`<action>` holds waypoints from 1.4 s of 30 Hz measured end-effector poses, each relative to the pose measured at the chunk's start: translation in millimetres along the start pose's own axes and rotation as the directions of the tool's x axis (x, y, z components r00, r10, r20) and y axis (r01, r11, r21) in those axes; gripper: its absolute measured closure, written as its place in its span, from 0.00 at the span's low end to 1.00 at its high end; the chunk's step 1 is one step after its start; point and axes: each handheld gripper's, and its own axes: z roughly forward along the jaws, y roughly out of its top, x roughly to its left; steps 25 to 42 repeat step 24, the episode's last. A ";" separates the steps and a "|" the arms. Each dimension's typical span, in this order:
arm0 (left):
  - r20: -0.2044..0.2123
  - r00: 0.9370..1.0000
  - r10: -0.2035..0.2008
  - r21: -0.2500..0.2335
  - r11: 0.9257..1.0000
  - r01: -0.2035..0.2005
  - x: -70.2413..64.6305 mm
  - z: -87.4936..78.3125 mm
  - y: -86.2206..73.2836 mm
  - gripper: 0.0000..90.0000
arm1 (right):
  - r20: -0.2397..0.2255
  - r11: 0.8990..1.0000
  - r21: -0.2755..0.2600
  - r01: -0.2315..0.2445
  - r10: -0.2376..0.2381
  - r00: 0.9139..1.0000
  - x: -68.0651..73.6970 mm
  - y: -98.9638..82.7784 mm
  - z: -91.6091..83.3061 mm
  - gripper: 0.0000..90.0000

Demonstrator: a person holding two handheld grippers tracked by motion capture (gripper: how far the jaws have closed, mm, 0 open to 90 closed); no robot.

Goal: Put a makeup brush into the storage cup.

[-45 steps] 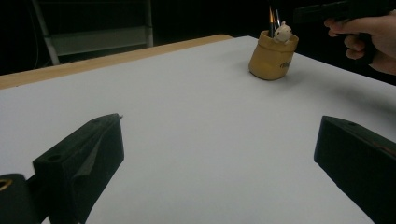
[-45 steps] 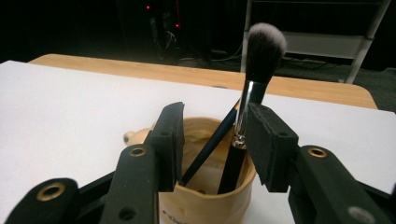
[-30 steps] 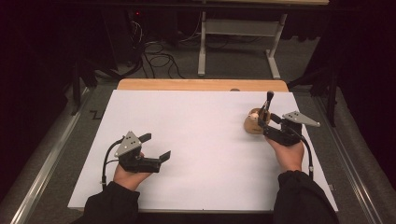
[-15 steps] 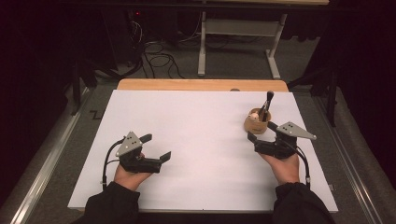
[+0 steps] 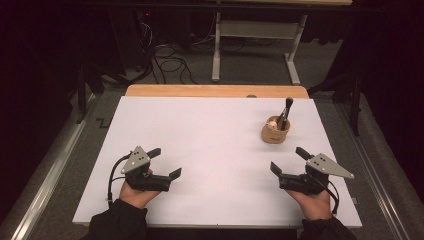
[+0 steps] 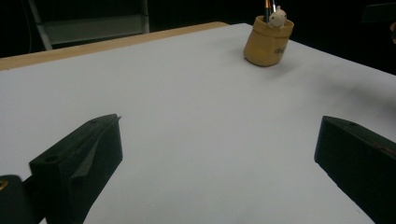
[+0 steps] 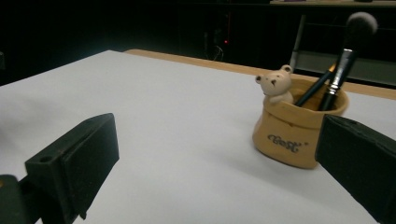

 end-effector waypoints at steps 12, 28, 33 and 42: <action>-0.013 1.000 -0.006 -0.001 1.000 0.006 -1.0 -0.1 -1.1 0.01 | 0.014 1.000 0.010 0.013 -0.013 1.000 -3.6 -10.1 -8.6 0.01; -0.025 1.000 -0.006 -0.011 1.000 0.005 0.7 -1.9 0.2 0.00 | 0.016 1.000 0.013 0.012 -0.012 1.000 -2.9 -11.5 -7.0 0.01; -0.025 1.000 -0.006 -0.011 1.000 0.005 0.7 -1.9 0.2 0.00 | 0.016 1.000 0.013 0.012 -0.012 1.000 -2.9 -11.5 -7.0 0.01; -0.025 1.000 -0.006 -0.011 1.000 0.005 0.7 -1.9 0.2 0.00 | 0.016 1.000 0.013 0.012 -0.012 1.000 -2.9 -11.5 -7.0 0.01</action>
